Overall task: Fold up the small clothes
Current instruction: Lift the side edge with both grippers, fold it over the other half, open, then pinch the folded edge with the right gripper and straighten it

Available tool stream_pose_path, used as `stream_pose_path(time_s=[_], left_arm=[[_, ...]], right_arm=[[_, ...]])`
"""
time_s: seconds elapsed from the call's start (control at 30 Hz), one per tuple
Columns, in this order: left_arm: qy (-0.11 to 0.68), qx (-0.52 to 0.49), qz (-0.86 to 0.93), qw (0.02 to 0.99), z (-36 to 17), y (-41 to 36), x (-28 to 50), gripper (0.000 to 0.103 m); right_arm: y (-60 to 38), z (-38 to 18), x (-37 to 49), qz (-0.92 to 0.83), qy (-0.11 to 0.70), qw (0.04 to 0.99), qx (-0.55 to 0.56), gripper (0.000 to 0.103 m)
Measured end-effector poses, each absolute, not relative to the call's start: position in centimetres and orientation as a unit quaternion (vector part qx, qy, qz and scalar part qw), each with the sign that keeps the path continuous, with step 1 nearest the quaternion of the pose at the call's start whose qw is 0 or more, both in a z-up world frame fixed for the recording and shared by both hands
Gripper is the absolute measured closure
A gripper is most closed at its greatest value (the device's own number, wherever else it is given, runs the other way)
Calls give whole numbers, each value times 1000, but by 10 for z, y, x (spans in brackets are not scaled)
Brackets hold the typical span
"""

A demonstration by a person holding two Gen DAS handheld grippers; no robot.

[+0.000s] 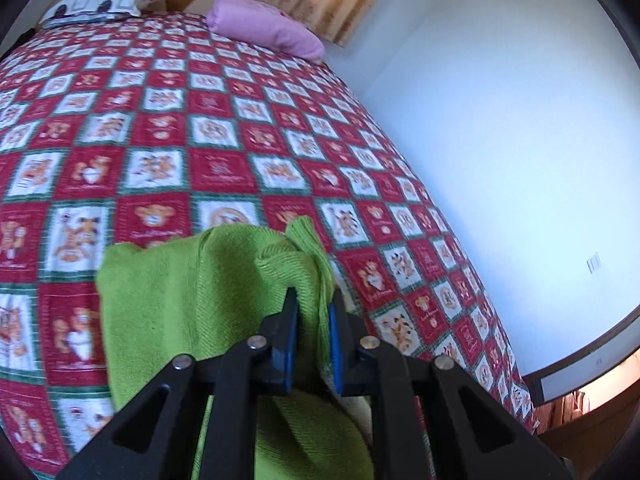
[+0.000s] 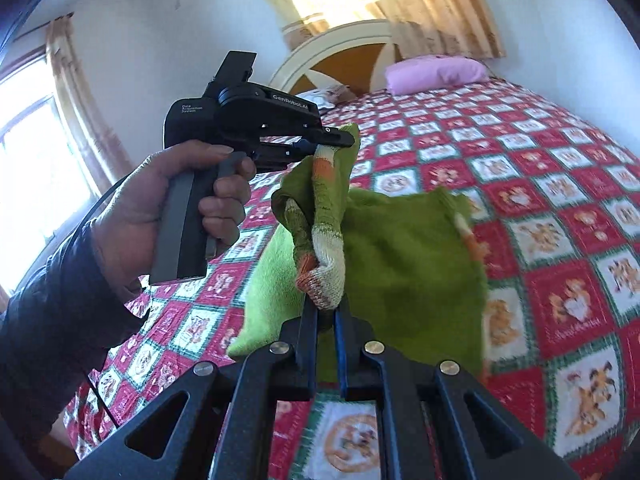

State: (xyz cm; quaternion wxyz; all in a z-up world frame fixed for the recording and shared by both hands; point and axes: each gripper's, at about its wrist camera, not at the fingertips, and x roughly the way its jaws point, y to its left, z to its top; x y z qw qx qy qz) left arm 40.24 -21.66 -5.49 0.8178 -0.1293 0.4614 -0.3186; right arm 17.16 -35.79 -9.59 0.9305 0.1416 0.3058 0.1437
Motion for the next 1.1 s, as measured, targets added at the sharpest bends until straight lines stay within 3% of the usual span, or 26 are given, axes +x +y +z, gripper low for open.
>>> stream_pose_path(time_s=[0.5,0.63,0.7,0.73,0.77,0.83,0.97,1.1], left_arm=[[495,-106,-336,794,-110,-292,396,88],[494,-114,-340,792,-111,-290,384,80],[475,-103,-348,802,-98,-280,374,76],[459,-98,-351,810,-90,-271,368,63],[441,-95,-349,822,-82,-260,361,45],[405,-85,-344,843,-70,-239,345,29],[368,-51,-311,875,-73,-199,315,27],[377,-35,-269,886,-98,-173,300,22]], right_arm=[[-424,-146,159,84,340,910,223,97],[-433,-155,153,79,345,901,250,95],[-437,-150,146,57,336,907,247,88],[-439,-145,143,39,329,913,237,75],[-440,-135,138,20,313,923,225,55],[-442,-118,138,19,285,932,221,39],[-432,-96,176,61,289,932,208,39],[-413,-109,238,103,345,911,203,40]])
